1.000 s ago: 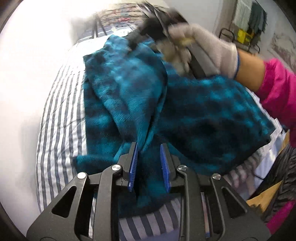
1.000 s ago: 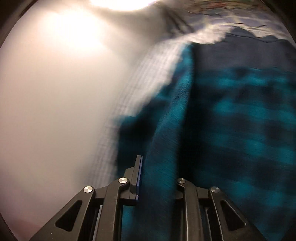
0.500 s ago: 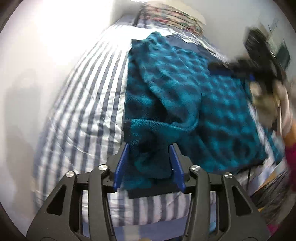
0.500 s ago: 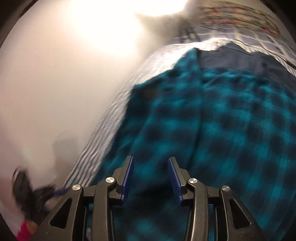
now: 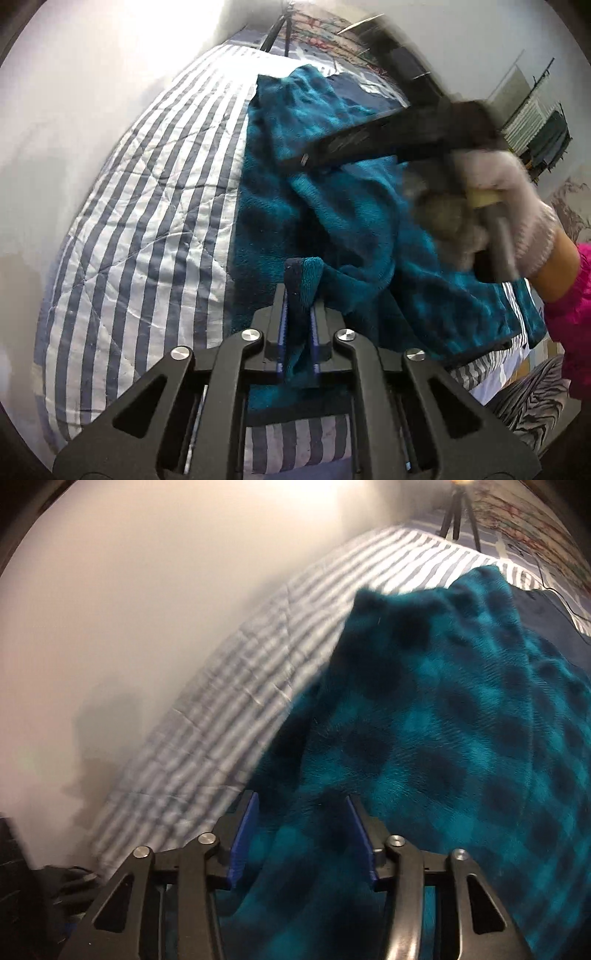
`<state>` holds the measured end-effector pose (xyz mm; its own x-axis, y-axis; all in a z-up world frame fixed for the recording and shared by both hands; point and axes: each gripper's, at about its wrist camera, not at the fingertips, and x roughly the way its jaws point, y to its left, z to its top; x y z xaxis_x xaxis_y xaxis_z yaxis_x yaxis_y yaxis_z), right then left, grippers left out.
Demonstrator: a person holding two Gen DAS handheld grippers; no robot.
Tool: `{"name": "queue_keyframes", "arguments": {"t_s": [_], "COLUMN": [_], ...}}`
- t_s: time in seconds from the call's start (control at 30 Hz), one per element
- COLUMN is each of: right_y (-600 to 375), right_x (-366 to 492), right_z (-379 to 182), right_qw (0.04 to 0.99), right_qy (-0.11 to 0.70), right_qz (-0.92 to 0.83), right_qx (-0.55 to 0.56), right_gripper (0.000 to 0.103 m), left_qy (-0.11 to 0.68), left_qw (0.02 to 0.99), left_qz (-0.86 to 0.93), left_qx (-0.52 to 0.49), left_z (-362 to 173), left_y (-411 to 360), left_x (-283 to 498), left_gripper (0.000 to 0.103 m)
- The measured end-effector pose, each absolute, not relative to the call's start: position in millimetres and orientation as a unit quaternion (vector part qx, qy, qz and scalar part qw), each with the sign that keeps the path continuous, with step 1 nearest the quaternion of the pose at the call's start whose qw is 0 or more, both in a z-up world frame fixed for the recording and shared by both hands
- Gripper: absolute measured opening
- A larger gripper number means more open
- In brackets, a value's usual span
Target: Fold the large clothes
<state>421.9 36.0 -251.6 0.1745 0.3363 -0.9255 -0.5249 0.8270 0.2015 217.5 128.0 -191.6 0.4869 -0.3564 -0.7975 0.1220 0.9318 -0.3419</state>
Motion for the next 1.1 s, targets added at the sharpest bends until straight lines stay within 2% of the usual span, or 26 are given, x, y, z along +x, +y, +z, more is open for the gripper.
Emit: {"name": "queue_keyframes", "arguments": {"t_s": [0.03, 0.13, 0.27, 0.43, 0.53, 0.63, 0.7, 0.77, 0.83, 0.9, 1.1], "right_y": [40, 40, 28, 26, 40, 64, 69, 57, 31, 3, -61], "right_x": [422, 419, 419, 433, 446, 451, 451, 450, 446, 441, 379], "right_z": [-259, -257, -224, -190, -194, -227, -242, -244, -228, -211, -179], "right_qw": [0.76, 0.763, 0.779, 0.804, 0.805, 0.799, 0.792, 0.787, 0.795, 0.801, 0.798], "right_qy": [0.581, 0.575, 0.553, 0.522, 0.521, 0.528, 0.536, 0.54, 0.529, 0.516, 0.498], "right_qz": [0.269, 0.271, 0.287, 0.283, 0.284, 0.283, 0.287, 0.294, 0.298, 0.302, 0.336], "right_qx": [-0.107, -0.115, -0.069, -0.032, -0.016, -0.044, -0.055, -0.04, -0.009, 0.021, 0.056], "right_gripper": [0.015, 0.001, 0.0, 0.0, 0.0, 0.0, 0.007, 0.017, 0.028, 0.034, 0.035], "left_qy": [0.482, 0.463, 0.431, 0.382, 0.382, 0.417, 0.429, 0.428, 0.426, 0.422, 0.427], "left_qw": [0.856, 0.864, 0.885, 0.908, 0.903, 0.882, 0.874, 0.875, 0.877, 0.879, 0.892], "left_qz": [-0.144, -0.153, -0.157, -0.166, -0.167, -0.17, -0.185, -0.195, -0.202, -0.214, -0.146], "left_qx": [-0.119, -0.125, -0.079, 0.047, 0.106, 0.138, 0.133, 0.113, 0.09, 0.056, -0.029], "left_z": [-188, -171, -143, -118, -128, -149, -152, -148, -143, -138, -132], "left_y": [128, 129, 118, 84, 66, 51, 46, 49, 57, 71, 119], "left_x": [213, 195, 167, 133, 125, 125, 121, 115, 109, 102, 114], "left_gripper": [0.006, 0.006, 0.005, 0.005, 0.006, 0.006, 0.009, 0.02, 0.023, 0.023, 0.024]}}
